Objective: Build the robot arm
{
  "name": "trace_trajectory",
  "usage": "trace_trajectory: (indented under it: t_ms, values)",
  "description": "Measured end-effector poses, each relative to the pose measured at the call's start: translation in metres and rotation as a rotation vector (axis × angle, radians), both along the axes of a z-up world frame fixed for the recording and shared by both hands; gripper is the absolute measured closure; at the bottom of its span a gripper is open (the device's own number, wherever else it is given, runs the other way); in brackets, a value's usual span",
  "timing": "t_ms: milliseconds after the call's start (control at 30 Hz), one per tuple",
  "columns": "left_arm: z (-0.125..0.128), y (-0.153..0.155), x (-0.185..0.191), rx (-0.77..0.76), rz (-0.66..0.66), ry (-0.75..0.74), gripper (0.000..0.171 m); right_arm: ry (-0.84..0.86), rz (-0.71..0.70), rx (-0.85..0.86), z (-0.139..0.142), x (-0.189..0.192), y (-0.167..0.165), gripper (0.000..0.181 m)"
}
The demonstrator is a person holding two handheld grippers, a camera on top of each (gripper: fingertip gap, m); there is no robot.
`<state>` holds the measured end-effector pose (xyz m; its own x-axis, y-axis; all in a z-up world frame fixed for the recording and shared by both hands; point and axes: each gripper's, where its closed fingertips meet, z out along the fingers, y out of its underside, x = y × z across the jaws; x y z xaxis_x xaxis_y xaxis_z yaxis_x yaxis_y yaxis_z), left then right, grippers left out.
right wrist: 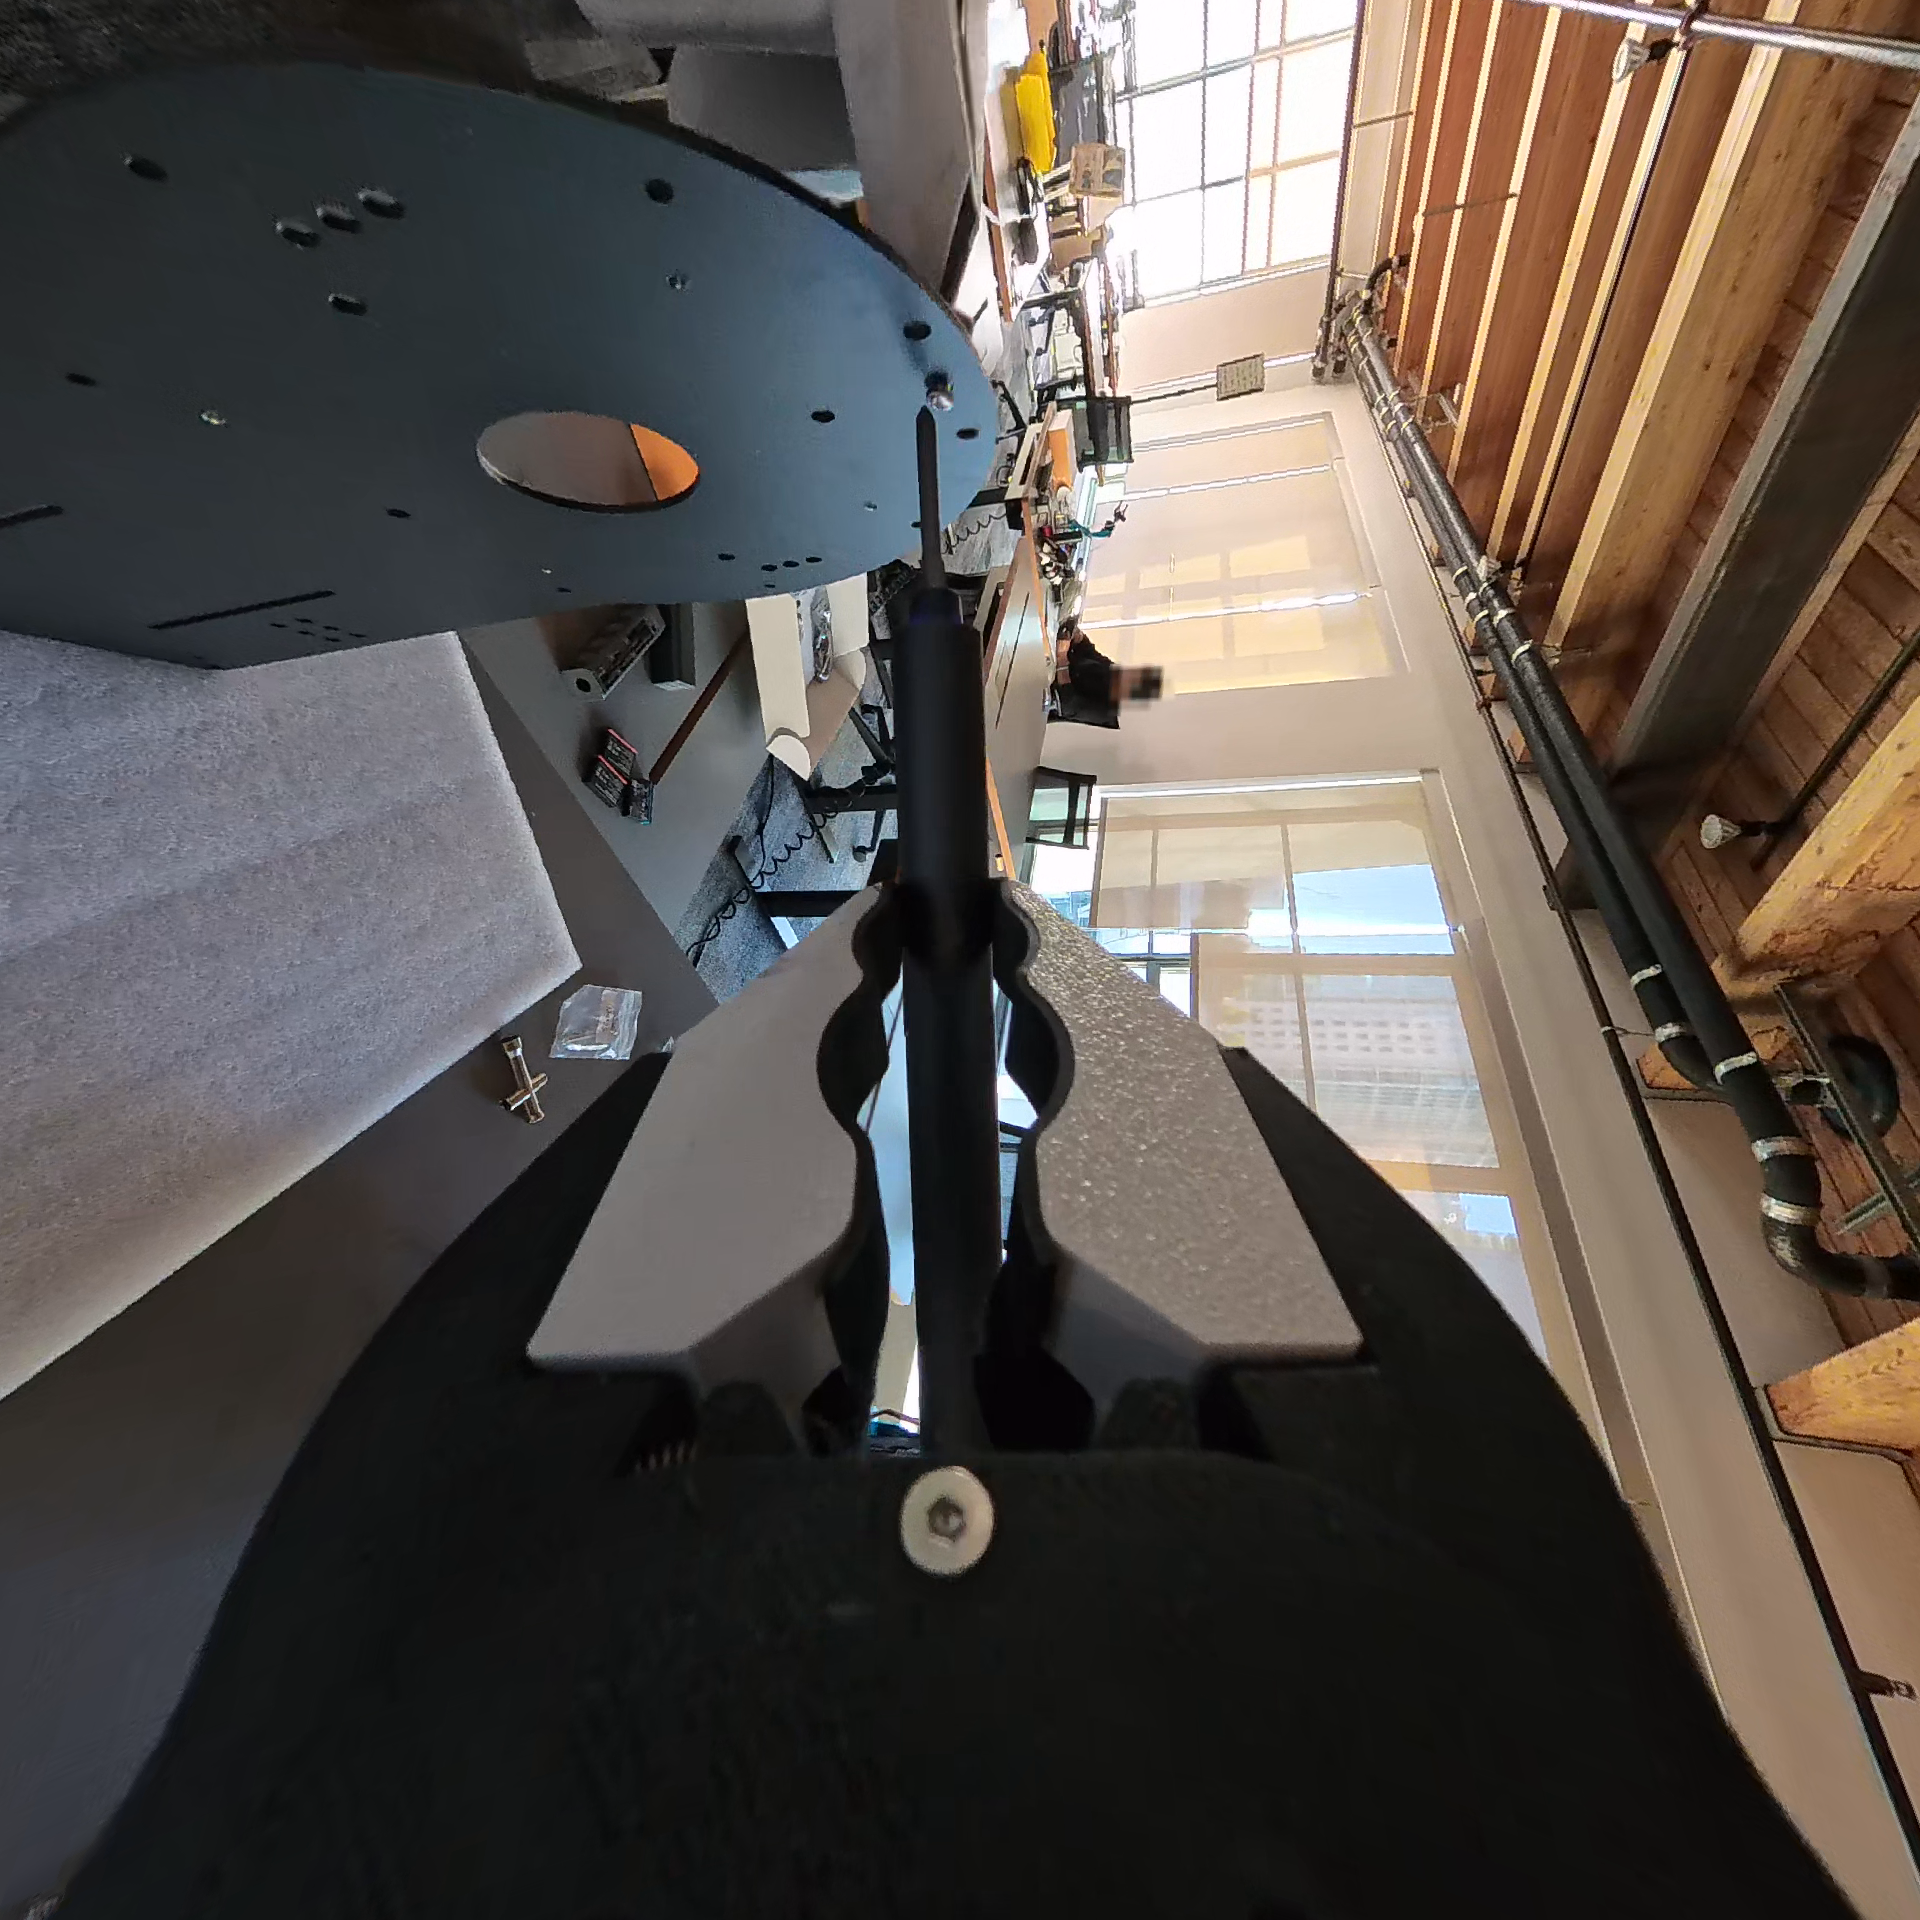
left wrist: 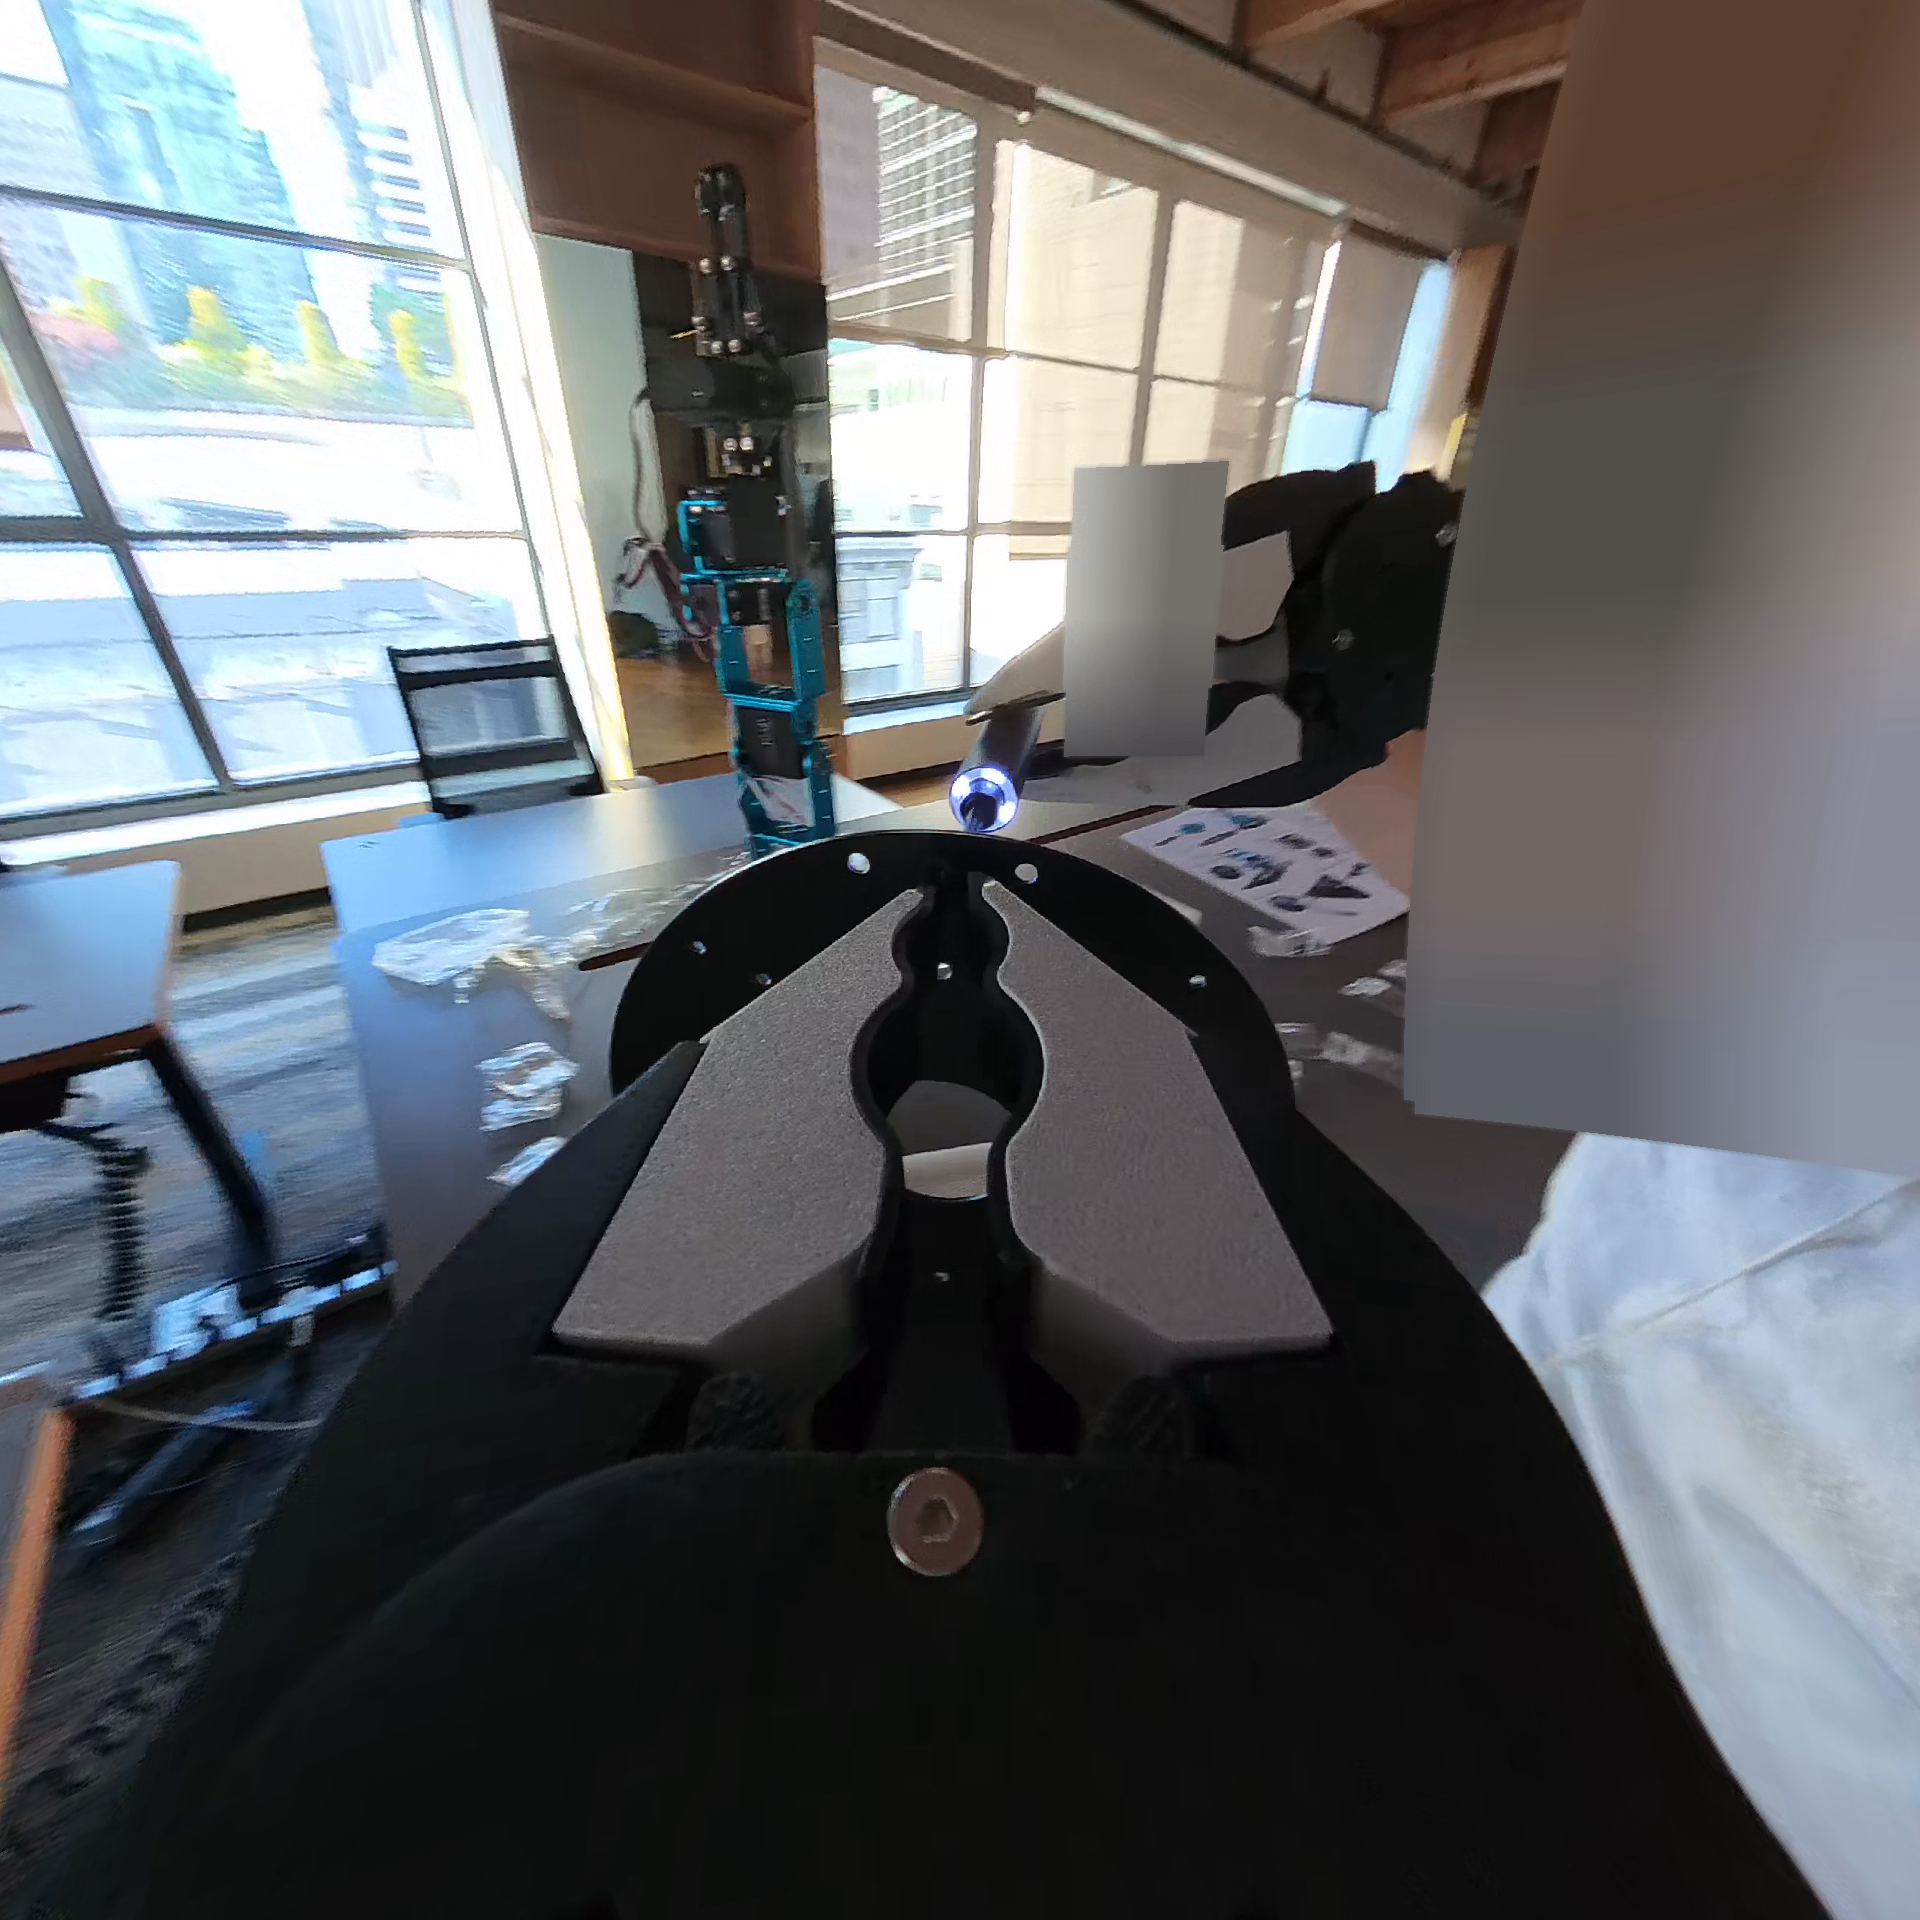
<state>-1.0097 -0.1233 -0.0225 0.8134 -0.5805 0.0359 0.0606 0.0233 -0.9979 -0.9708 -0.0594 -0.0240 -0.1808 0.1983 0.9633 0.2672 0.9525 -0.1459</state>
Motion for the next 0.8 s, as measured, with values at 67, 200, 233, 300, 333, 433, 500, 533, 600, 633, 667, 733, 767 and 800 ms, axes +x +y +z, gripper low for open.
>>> trace_trajectory:
  t_ms: [67, 200, 233, 300, 333, 433, 500, 533, 600, 633, 667, 733, 767, 800]
  values:
    - [0.0, 0.001, 0.001, 0.003, 0.025, 0.029, 0.169, -0.001, 0.0, -0.003, 0.0, 0.0, 0.0, 0.167]
    - [0.0, 0.001, 0.002, 0.011, 0.067, 0.07, 0.168, -0.001, 0.001, -0.004, 0.0, 0.0, -0.001, 0.166]
    - [0.0, 0.001, 0.001, 0.01, 0.082, 0.074, 0.168, -0.002, 0.002, -0.005, -0.001, 0.0, -0.002, 0.167]
    - [0.0, 0.002, 0.0, 0.008, 0.113, 0.083, 0.169, -0.002, -0.001, -0.007, -0.001, 0.0, -0.001, 0.167]
    - [0.0, 0.002, -0.001, 0.007, 0.133, 0.091, 0.171, -0.002, -0.001, -0.007, -0.001, 0.001, -0.001, 0.167]
    - [0.0, 0.002, -0.005, 0.003, 0.21, 0.12, 0.165, -0.004, -0.003, -0.01, -0.001, 0.001, -0.001, 0.166]
    - [0.005, 0.001, -0.01, 0.023, 0.263, 0.121, 0.155, -0.004, -0.004, -0.012, -0.002, 0.001, -0.001, 0.167]
    - [0.007, -0.001, -0.008, 0.032, 0.261, 0.12, 0.158, -0.004, -0.004, -0.012, -0.002, 0.001, -0.001, 0.167]
    - [0.011, -0.005, -0.002, 0.041, 0.233, 0.116, 0.171, -0.001, -0.002, -0.014, -0.002, 0.001, -0.001, 0.167]
    - [0.011, -0.006, -0.001, 0.037, 0.225, 0.111, 0.171, -0.001, -0.002, -0.015, -0.002, 0.001, -0.001, 0.167]
    - [0.011, -0.006, 0.0, 0.03, 0.214, 0.102, 0.171, -0.001, -0.002, -0.016, -0.002, 0.001, -0.001, 0.167]
    - [0.01, -0.006, 0.001, 0.014, 0.178, 0.053, 0.171, 0.0, 0.0, -0.018, -0.002, 0.001, -0.001, 0.167]
    - [0.01, -0.006, 0.002, 0.007, 0.153, 0.019, 0.171, 0.0, 0.0, -0.02, -0.002, 0.001, -0.001, 0.167]
    - [0.009, -0.005, 0.004, 0.001, 0.126, -0.014, 0.169, -0.001, 0.0, -0.022, -0.003, 0.001, -0.001, 0.167]
